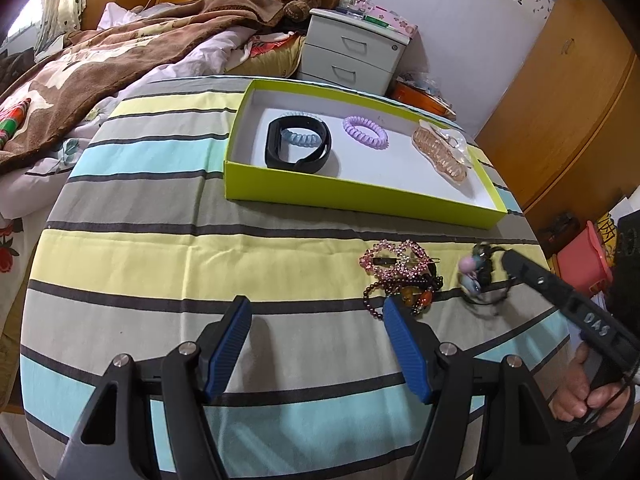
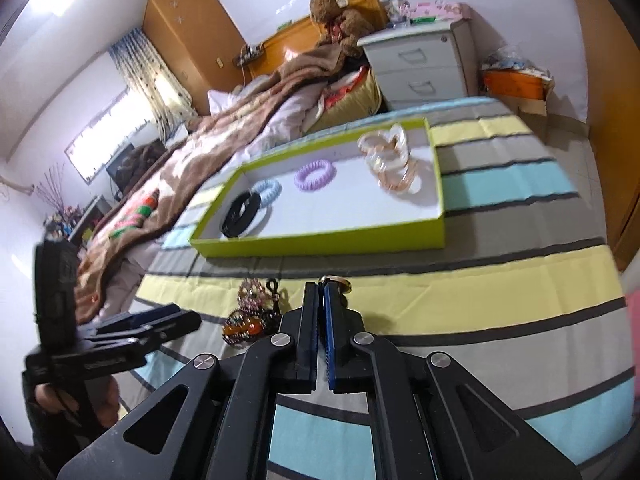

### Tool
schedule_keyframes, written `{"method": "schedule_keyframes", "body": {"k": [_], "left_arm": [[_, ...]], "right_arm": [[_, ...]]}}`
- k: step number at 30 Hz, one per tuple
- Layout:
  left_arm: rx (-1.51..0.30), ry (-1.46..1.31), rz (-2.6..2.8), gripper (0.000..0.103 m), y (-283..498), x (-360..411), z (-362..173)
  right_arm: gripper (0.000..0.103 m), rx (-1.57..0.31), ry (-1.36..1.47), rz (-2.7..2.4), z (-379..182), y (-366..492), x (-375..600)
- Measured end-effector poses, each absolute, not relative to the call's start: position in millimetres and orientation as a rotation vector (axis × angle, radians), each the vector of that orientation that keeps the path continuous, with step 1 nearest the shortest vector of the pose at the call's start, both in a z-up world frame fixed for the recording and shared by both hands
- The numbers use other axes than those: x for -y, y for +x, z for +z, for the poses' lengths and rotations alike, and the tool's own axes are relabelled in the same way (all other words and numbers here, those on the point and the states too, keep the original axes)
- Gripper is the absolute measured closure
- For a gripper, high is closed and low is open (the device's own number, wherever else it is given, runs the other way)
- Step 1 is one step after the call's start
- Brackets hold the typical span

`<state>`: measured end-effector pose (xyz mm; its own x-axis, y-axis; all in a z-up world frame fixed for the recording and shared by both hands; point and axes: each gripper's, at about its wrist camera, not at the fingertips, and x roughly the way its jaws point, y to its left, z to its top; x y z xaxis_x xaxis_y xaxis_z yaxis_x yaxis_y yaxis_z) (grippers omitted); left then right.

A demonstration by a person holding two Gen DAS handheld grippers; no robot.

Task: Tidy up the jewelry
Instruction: 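Grasp the black hair tie with teal bead with the right tool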

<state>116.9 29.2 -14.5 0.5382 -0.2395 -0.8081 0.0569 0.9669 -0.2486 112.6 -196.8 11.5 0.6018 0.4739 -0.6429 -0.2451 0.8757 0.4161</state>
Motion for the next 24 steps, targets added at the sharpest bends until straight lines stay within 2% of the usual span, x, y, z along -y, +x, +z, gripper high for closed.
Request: {"method": "schedule_keyframes", "body": {"k": [17, 24], "left_arm": [[-0.992, -0.152, -0.225, 0.033, 123.8, -2.5, -12.2], [-0.955, -0.107, -0.354, 0.033, 125.1, 38.5, 4.3]], "right_arm": [[0.101, -0.771, 0.374, 0.352, 19.1, 95.3, 241.8], [0.101, -0.765, 0.386, 0.340, 18.5, 88.6, 251.9]]}}
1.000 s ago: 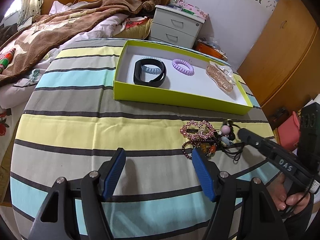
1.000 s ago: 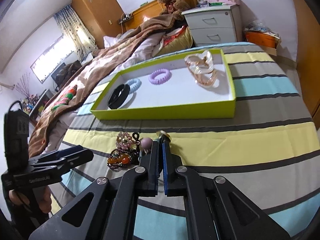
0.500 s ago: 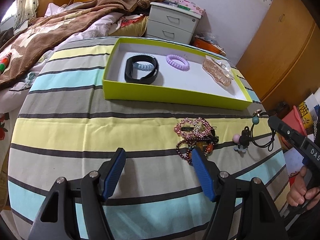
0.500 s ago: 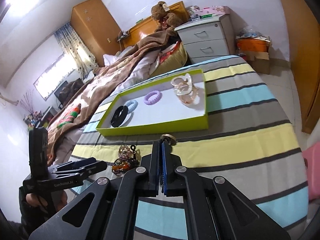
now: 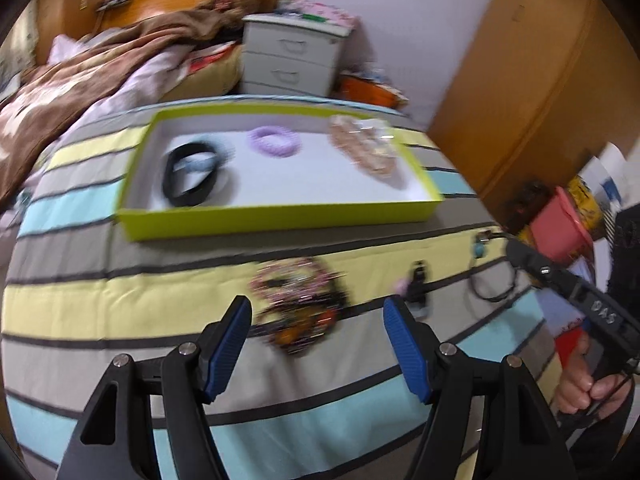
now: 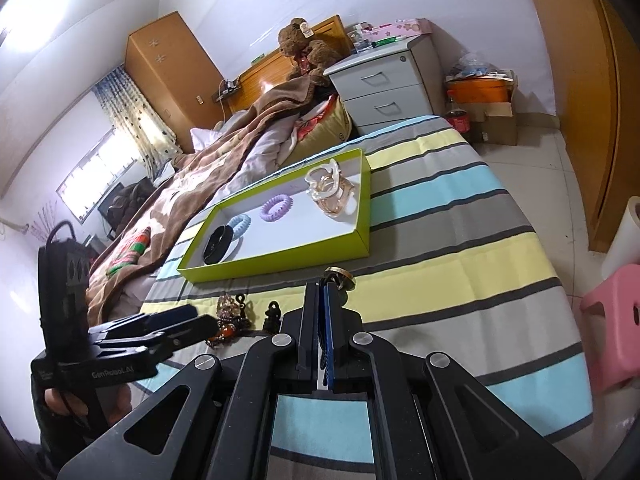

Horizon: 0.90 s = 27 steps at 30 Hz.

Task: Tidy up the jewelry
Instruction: 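Grasp the black bow hair clip with the left tool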

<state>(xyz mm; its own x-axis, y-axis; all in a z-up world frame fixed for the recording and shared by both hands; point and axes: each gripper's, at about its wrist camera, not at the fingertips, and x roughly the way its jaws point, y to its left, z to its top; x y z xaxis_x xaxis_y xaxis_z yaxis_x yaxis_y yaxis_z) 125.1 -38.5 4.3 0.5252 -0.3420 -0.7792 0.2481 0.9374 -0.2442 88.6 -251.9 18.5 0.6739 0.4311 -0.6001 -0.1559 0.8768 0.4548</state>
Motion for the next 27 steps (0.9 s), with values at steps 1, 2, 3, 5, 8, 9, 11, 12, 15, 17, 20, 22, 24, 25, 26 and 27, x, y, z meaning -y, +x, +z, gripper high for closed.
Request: {"method": "schedule_keyframes", "body": {"k": [1, 2, 3, 5, 8, 9, 11, 12, 15, 17, 20, 22, 24, 25, 26, 27], "left_arm": [[-0.954, -0.098, -0.368, 0.033, 127.4, 44.7, 5.4], [-0.957, -0.086, -0.381, 0.033, 128.2, 51.2, 5.8], [-0.961, -0.074, -0.393, 0.033, 129.1, 58.2, 5.6], [-0.966, -0.050, -0.416, 0.033, 131.1, 70.7, 4.4], [-0.979, -0.035, -0.411, 0.033, 135.5, 82.9, -0.2], [-0.979, -0.030, -0.410, 0.033, 135.5, 86.2, -1.0], [-0.983, -0.013, -0.417, 0.033, 136.1, 93.4, -3.4], [-0.985, -0.010, -0.419, 0.033, 136.7, 96.3, -4.5], [-0.993, 0.003, -0.428, 0.035, 137.2, 106.1, -8.4], [-1.003, 0.012, -0.420, 0.045, 137.9, 110.9, -12.3], [-1.009, 0.027, -0.416, 0.052, 138.9, 117.6, -16.1], [-1.019, 0.037, -0.417, 0.058, 139.6, 120.9, -18.1], [-1.018, 0.039, -0.418, 0.062, 138.9, 122.4, -18.4], [-1.016, 0.042, -0.415, 0.065, 139.1, 122.8, -18.4], [-1.015, 0.044, -0.412, 0.069, 139.2, 122.8, -18.4], [-1.015, 0.043, -0.407, 0.071, 139.4, 122.0, -18.3]], "right_arm": [[0.101, -0.764, 0.387, 0.338, 18.4, 88.2, 252.3], [0.101, -0.763, 0.388, 0.337, 18.2, 87.3, 253.5], [0.101, -0.762, 0.386, 0.334, 18.3, 86.5, 254.8], [0.101, -0.756, 0.389, 0.330, 18.1, 84.8, 259.0], [0.101, -0.754, 0.393, 0.329, 17.9, 83.0, 263.2], [0.101, -0.755, 0.394, 0.329, 17.3, 82.8, 264.3], [0.101, -0.756, 0.396, 0.329, 16.5, 82.3, 265.6], [0.101, -0.758, 0.398, 0.329, 15.6, 82.3, 266.2], [0.101, -0.760, 0.402, 0.333, 13.6, 81.9, 267.1], [0.101, -0.758, 0.401, 0.331, 13.5, 82.1, 267.6], [0.101, -0.758, 0.405, 0.327, 11.5, 81.9, 270.0], [0.101, -0.759, 0.410, 0.327, 10.8, 80.8, 271.3], [0.101, -0.758, 0.413, 0.326, 10.1, 80.5, 272.1], [0.101, -0.758, 0.414, 0.326, 9.9, 80.3, 272.4], [0.101, -0.759, 0.412, 0.325, 10.0, 80.4, 272.3], [0.101, -0.758, 0.412, 0.325, 10.0, 80.3, 272.3]]}}
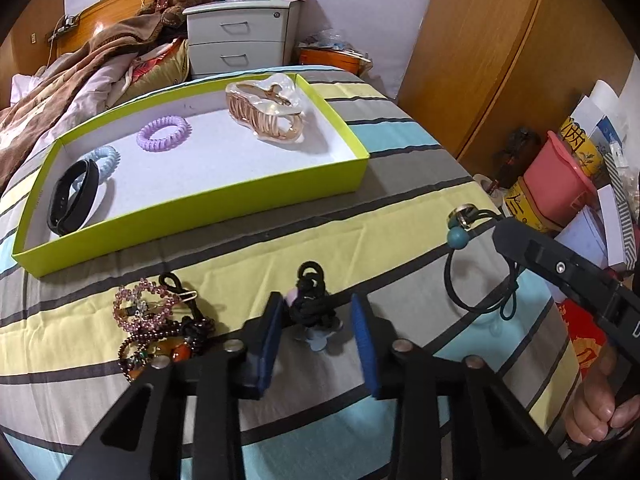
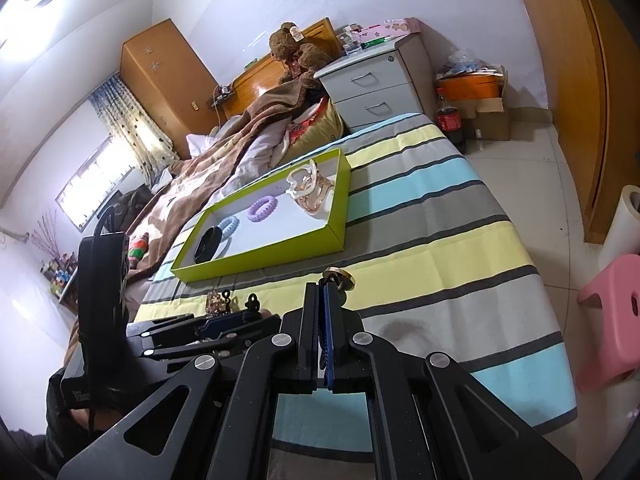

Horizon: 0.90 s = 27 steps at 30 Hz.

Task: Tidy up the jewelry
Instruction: 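Grasp the black bow hair clip with the left tool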

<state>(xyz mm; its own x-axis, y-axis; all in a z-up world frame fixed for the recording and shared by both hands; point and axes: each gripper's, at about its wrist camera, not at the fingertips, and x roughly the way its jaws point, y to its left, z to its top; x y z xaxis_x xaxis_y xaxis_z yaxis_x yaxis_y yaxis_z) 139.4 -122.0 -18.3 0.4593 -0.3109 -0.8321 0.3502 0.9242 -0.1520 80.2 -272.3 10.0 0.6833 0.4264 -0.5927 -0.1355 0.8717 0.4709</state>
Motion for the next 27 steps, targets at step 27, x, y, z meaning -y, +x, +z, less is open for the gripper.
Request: {"method": "schedule_keyframes", "body": {"k": [27], "left_arm": [[-0.938, -0.077, -0.373, 0.077, 136.8, 76.7, 11.7]], "right_arm": [[0.101, -0.733, 0.364, 0.347, 37.3, 89.5, 252.1]]}}
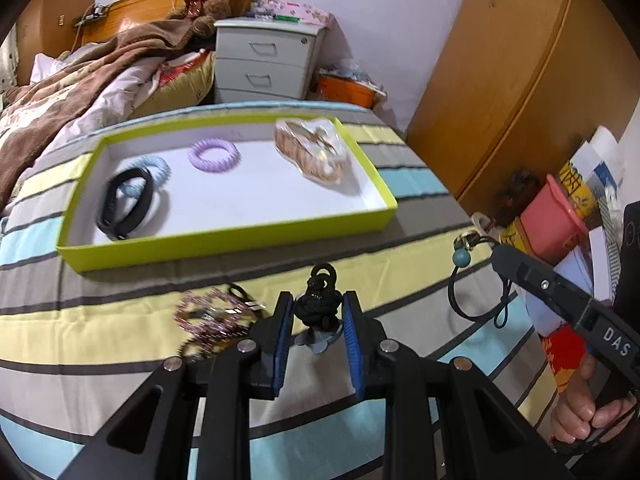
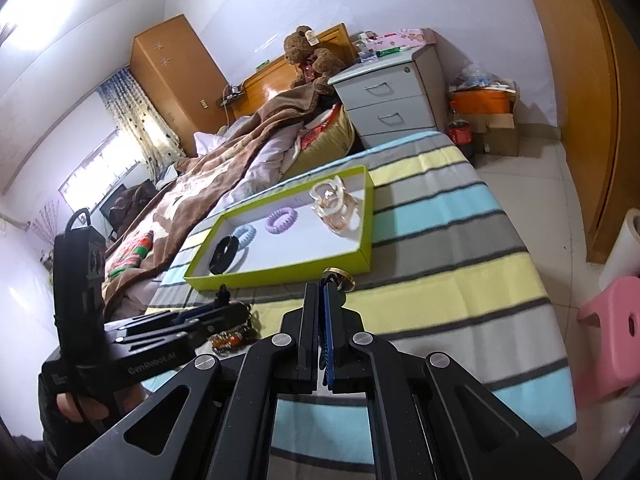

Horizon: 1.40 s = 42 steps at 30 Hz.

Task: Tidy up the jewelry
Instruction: 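Grasp the black bow hair clip with the left tool, then carry the bow clip with the left tool while the right tool carries the hair tie into the box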

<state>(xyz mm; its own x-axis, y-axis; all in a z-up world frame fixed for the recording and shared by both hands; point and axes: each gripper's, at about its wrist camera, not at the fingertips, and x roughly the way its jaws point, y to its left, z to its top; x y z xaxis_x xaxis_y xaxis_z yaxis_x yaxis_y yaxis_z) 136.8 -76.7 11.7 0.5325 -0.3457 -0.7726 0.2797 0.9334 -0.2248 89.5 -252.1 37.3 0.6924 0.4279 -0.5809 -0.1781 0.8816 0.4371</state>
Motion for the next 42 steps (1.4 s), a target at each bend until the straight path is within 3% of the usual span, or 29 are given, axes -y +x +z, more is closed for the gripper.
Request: {"method": "schedule_keyframes", "body": {"k": [15, 42], "left_arm": [[-0.880, -0.135, -0.290, 0.077, 187.6, 25.4, 38.6], [-0.954, -0.159, -0.205, 0.077, 298.5, 2.8, 6.8]], "right_arm": [[0.101, -0.738, 0.296, 0.396, 52.9, 149.7, 206.6], [0.101, -0.896, 0.254, 0.428, 3.9, 244.9, 157.6]]}}
